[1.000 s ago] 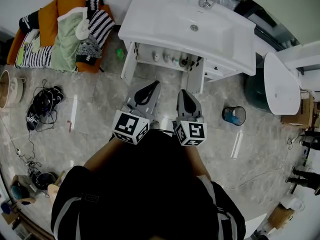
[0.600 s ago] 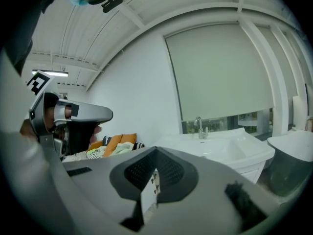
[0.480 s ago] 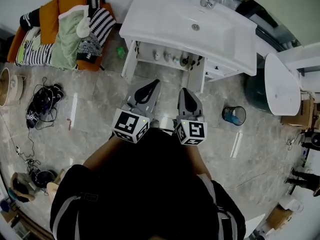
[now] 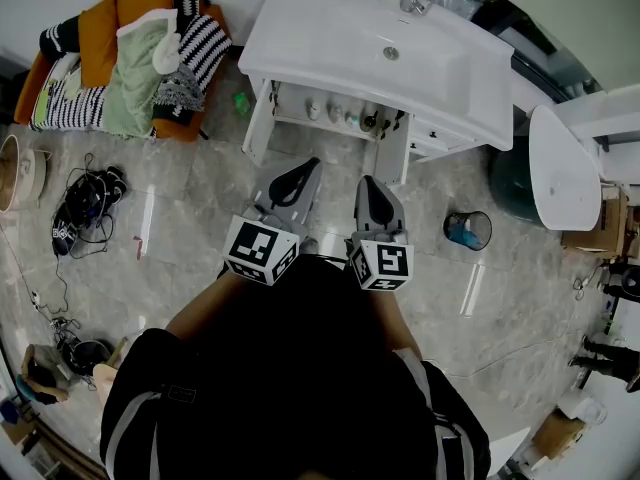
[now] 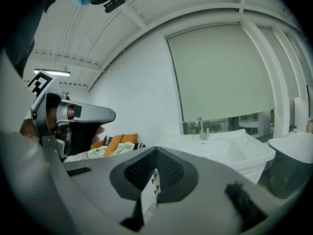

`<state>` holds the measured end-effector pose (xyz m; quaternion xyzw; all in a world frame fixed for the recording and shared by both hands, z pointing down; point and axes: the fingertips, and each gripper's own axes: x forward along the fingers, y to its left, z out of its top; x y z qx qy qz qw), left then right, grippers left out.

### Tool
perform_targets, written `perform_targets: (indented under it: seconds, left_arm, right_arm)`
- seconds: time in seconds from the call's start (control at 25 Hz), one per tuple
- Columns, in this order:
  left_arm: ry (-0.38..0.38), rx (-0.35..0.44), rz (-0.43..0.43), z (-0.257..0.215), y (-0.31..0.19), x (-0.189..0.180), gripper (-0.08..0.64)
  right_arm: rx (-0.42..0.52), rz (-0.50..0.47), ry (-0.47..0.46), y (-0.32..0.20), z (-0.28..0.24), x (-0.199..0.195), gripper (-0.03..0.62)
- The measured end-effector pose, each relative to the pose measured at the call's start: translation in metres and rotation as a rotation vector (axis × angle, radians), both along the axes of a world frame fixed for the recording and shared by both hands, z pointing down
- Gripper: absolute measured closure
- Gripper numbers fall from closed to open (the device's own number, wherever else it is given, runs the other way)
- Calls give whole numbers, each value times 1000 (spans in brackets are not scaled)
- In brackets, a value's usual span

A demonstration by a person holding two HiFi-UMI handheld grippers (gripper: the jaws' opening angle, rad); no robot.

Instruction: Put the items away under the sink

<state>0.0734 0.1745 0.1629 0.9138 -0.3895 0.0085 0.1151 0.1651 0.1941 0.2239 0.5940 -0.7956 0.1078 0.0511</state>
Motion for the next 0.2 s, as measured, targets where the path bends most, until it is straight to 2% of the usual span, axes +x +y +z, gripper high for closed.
perform_targets:
  seconds: [0.2]
  left_arm:
    - [1,4,-3,-1,6,-1,554]
  right_arm:
    - [7,-4,3,6,-1,-1,578]
